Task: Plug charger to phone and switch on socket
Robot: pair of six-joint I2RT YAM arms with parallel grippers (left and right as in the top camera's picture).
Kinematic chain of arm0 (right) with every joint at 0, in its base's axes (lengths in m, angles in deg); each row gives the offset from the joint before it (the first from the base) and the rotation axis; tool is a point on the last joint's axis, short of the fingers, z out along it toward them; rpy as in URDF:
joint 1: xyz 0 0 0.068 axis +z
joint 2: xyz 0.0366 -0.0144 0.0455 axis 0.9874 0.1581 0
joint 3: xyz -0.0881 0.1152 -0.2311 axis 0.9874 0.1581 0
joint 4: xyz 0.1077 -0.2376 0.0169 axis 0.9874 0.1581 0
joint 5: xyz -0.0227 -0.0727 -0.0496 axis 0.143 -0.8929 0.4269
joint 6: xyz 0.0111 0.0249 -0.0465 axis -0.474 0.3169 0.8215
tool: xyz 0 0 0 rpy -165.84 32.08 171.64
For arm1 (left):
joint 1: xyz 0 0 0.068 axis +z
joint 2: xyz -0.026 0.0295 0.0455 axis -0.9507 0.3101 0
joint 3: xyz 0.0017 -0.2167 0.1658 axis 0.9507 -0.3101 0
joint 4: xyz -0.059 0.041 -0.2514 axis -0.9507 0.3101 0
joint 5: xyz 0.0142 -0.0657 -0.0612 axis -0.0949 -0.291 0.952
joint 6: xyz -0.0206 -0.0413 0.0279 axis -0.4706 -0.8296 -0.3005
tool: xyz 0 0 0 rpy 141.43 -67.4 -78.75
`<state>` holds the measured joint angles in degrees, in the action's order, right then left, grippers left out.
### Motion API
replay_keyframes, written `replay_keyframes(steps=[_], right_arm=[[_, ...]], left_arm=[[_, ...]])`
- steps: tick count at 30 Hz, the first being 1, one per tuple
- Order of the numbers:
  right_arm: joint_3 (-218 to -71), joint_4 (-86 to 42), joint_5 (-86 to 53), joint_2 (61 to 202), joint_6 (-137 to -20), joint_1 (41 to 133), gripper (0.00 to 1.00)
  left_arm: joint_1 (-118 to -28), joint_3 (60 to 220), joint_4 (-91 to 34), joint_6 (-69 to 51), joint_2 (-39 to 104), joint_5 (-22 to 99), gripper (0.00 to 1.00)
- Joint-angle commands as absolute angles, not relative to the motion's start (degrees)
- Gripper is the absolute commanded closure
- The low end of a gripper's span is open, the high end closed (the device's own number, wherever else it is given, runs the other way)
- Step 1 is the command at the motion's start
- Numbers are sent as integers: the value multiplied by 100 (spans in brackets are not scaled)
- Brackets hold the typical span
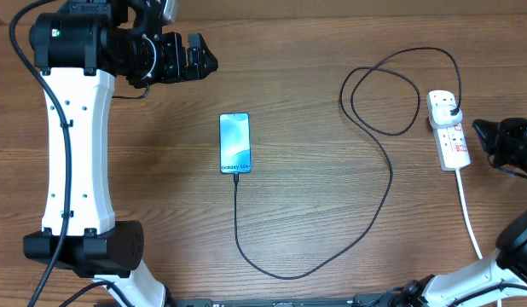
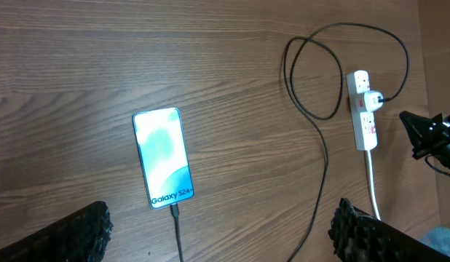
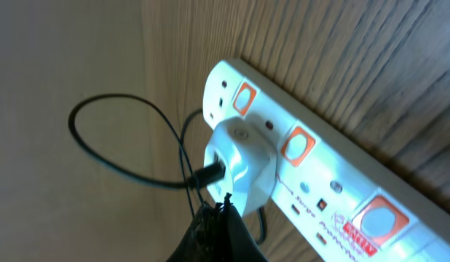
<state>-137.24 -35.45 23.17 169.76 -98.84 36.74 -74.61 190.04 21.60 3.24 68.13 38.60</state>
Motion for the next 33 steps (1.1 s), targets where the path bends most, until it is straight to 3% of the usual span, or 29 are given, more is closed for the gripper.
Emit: replay_keyframes(steps=[1, 33], right_arm=[[-13864, -3755, 2438, 17140, -10330, 3648, 96], [-13859, -4867, 2529, 18071, -10310, 3860, 96]], left_arm=[[-7496, 19033, 2171, 330, 6710, 3881, 0], [-7494, 19033, 2171, 330, 6710, 3884, 1]])
